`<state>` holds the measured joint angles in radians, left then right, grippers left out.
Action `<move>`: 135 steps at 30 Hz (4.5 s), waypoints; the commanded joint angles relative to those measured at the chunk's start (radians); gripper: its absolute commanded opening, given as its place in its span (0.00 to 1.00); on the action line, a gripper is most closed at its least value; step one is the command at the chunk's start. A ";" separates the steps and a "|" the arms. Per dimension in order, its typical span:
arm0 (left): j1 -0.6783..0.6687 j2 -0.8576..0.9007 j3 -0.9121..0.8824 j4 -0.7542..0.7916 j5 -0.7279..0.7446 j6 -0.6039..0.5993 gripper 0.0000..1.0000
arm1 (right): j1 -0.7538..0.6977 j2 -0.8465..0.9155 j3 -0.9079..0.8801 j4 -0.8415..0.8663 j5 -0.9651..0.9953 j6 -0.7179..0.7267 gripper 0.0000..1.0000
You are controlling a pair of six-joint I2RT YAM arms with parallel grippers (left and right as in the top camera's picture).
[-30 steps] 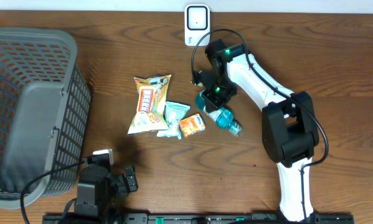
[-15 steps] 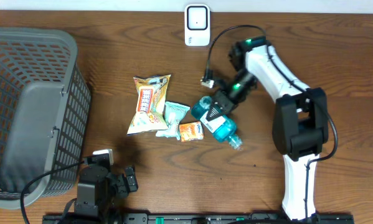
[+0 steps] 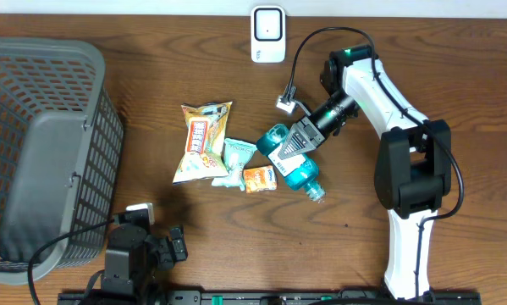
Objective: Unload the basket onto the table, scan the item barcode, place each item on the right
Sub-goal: 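Lift the teal bottle and carry it toward the scanner, then hold the teal bottle under the white scanner, then carry the bottle to the far right and release it, then move the right gripper to the orange pack and grasp it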
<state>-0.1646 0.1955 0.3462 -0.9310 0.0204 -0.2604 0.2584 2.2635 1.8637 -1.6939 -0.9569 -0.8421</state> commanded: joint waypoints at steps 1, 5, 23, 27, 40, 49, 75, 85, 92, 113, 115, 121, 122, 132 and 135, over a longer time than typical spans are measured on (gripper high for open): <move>0.005 -0.002 0.005 -0.003 -0.005 0.012 0.98 | 0.000 -0.029 0.024 -0.005 -0.046 -0.028 0.01; 0.005 -0.002 0.005 -0.003 -0.005 0.012 0.98 | 0.000 -0.029 0.058 0.063 0.095 -0.034 0.01; 0.005 -0.002 0.005 -0.003 -0.005 0.012 0.98 | 0.171 -0.024 0.207 0.852 1.059 0.066 0.01; 0.005 -0.002 0.005 -0.003 -0.005 0.012 0.98 | 0.193 -0.009 0.206 1.035 1.142 0.060 0.01; 0.005 -0.002 0.005 -0.003 -0.005 0.012 0.98 | 0.192 0.166 0.206 1.591 1.289 -0.109 0.01; 0.005 -0.002 0.005 -0.003 -0.005 0.012 0.98 | 0.203 0.200 0.206 1.709 1.314 -0.168 0.01; 0.005 -0.002 0.005 -0.003 -0.005 0.012 0.98 | -0.297 0.050 0.193 1.123 1.601 0.159 0.01; 0.005 -0.002 0.005 -0.003 -0.005 0.012 0.98 | -0.634 0.050 0.094 1.103 1.567 0.257 0.01; 0.005 -0.002 0.005 -0.003 -0.005 0.012 0.98 | -0.775 0.050 0.071 1.095 1.466 0.554 0.28; 0.005 -0.002 0.005 -0.003 -0.005 0.012 0.98 | -0.549 -0.143 0.074 0.859 0.496 1.080 0.99; 0.005 -0.002 0.005 -0.003 -0.005 0.012 0.98 | -0.475 -0.138 0.071 0.805 0.339 1.096 0.99; 0.005 -0.002 0.005 -0.003 -0.005 0.012 0.98 | -0.286 -0.135 0.071 0.587 0.300 0.954 0.99; 0.005 -0.002 0.005 -0.003 -0.005 0.012 0.98 | -0.254 -0.135 0.069 0.548 0.300 0.914 0.99; 0.005 -0.002 0.005 -0.003 -0.005 0.012 0.98 | 0.078 -0.135 -0.056 0.482 0.491 0.849 0.83; 0.005 -0.002 0.005 -0.003 -0.005 0.012 0.98 | 0.138 -0.135 -0.117 0.535 0.495 0.851 0.83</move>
<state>-0.1646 0.1955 0.3462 -0.9314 0.0204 -0.2604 0.3580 2.1254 1.7954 -1.1862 -0.5076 0.0280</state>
